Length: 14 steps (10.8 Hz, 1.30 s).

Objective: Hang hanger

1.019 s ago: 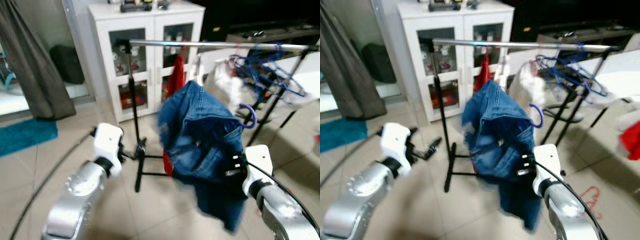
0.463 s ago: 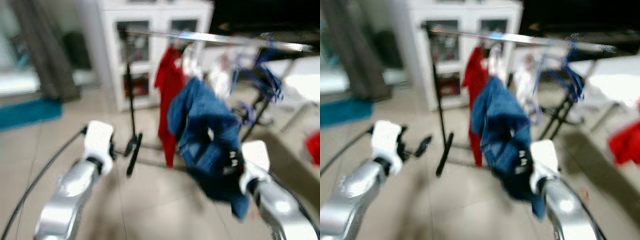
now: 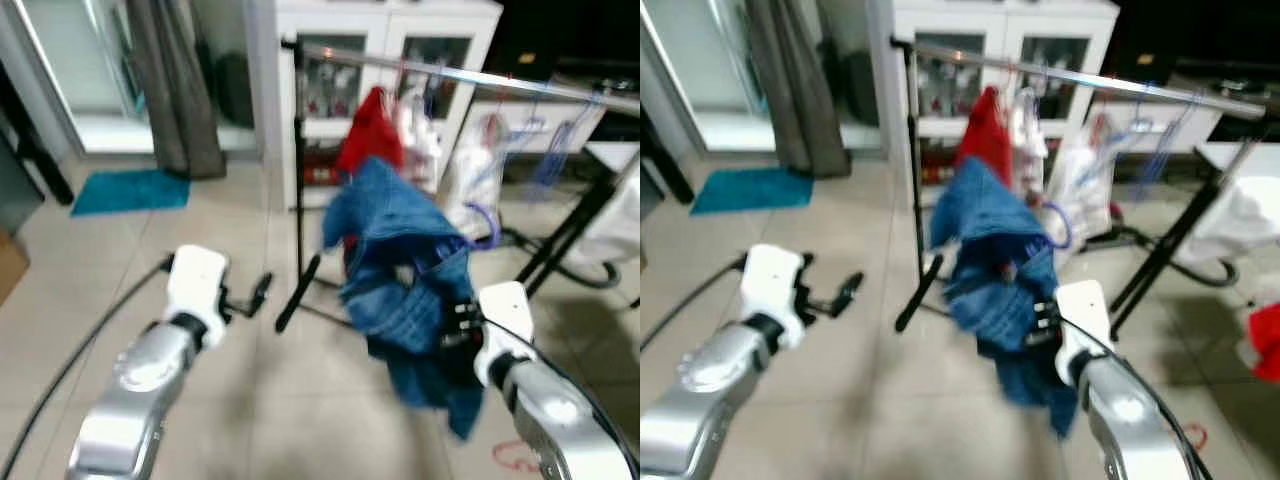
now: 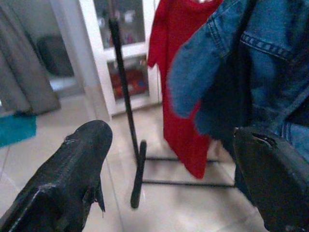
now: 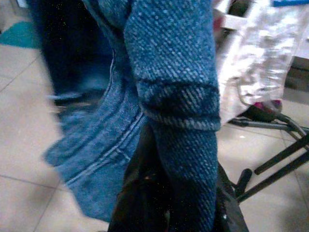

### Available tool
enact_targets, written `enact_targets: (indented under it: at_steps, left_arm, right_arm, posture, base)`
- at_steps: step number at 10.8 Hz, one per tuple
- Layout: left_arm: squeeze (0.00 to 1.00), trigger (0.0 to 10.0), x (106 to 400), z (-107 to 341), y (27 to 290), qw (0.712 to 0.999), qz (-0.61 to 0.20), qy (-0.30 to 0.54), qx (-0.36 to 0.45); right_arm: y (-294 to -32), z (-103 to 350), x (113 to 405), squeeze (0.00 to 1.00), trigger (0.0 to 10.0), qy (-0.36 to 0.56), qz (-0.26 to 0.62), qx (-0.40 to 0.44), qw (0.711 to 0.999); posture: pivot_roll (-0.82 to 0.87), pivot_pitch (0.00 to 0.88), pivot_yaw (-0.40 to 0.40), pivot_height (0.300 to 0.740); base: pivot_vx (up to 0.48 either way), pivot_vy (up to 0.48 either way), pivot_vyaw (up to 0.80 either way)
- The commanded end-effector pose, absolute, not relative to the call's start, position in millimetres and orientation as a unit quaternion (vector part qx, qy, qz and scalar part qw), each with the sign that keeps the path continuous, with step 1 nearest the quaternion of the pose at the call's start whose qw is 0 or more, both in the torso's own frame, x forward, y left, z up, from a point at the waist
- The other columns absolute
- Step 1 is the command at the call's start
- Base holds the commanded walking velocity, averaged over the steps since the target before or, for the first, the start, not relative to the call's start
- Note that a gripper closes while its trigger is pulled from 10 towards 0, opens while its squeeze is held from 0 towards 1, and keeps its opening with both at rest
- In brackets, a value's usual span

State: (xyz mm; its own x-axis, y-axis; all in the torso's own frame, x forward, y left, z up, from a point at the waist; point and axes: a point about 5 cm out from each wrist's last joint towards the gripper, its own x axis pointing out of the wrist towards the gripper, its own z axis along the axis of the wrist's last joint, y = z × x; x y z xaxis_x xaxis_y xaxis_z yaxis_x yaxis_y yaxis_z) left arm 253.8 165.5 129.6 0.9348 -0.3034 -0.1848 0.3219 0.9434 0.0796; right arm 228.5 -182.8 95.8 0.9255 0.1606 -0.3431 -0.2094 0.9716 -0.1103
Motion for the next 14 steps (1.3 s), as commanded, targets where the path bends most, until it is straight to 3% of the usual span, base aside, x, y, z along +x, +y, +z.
enact_targets:
  at_steps: [1,4,5,7,10,11,12,14]
  left_arm:
    - [0.0,10.0,253,129,161,0.981,-0.167,0.087,0.053]
    - [0.0,10.0,254,129,157,0.976,-0.187,0.087,0.065]
    - [1.0,10.0,252,133,148,0.967,-0.234,0.075,0.06]
    - [1.0,10.0,257,138,139,0.957,-0.272,0.06,0.082]
    - [1.0,10.0,294,148,136,0.934,-0.308,0.024,0.178]
    - [0.95,10.0,301,151,131,0.925,-0.329,0.014,0.19]
    - [0.0,10.0,304,153,122,0.909,-0.372,0.001,0.186]
    - [0.0,10.0,310,157,114,0.905,-0.389,-0.021,0.172]
  right_arm:
    - [-186,105,232,0.0,10.0,0.145,0.091,-0.078,0.982]
    - [-183,110,234,0.0,10.0,0.13,0.093,-0.068,0.985]
    - [-179,114,235,0.0,10.0,0.115,0.117,-0.07,0.984]
    - [-172,117,239,0.0,10.0,0.107,0.153,-0.065,0.98]
    - [-172,132,254,0.0,10.0,0.069,0.203,-0.119,0.97]
    - [-172,135,256,0.0,10.0,0.063,0.212,-0.125,0.967]
    - [-171,139,256,0.0,10.0,0.06,0.22,-0.129,0.965]
    - [-170,140,255,0.0,10.0,0.054,0.227,-0.136,0.963]
  posture:
    - [0.02,0.0,-0.019,0.74]
    - [0.02,0.0,-0.015,0.74]
    - [0.02,0.0,-0.017,0.74]
    - [0.03,0.0,-0.028,0.74]
    - [0.03,0.0,-0.036,0.74]
    - [0.02,0.0,-0.035,0.74]
    - [0.01,0.0,-0.032,0.74]
    - [0.01,0.0,-0.031,0.74]
  base:
    - [0.0,-0.345,0.68]
    - [0.0,-0.112,0.23]
    - [0.0,0.0,0.0]
    - [0.0,0.0,0.0]
    - [0.0,0.0,0.0]
    - [0.0,0.0,0.0]
    - [0.0,0.0,0.0]
    - [0.0,0.0,0.0]
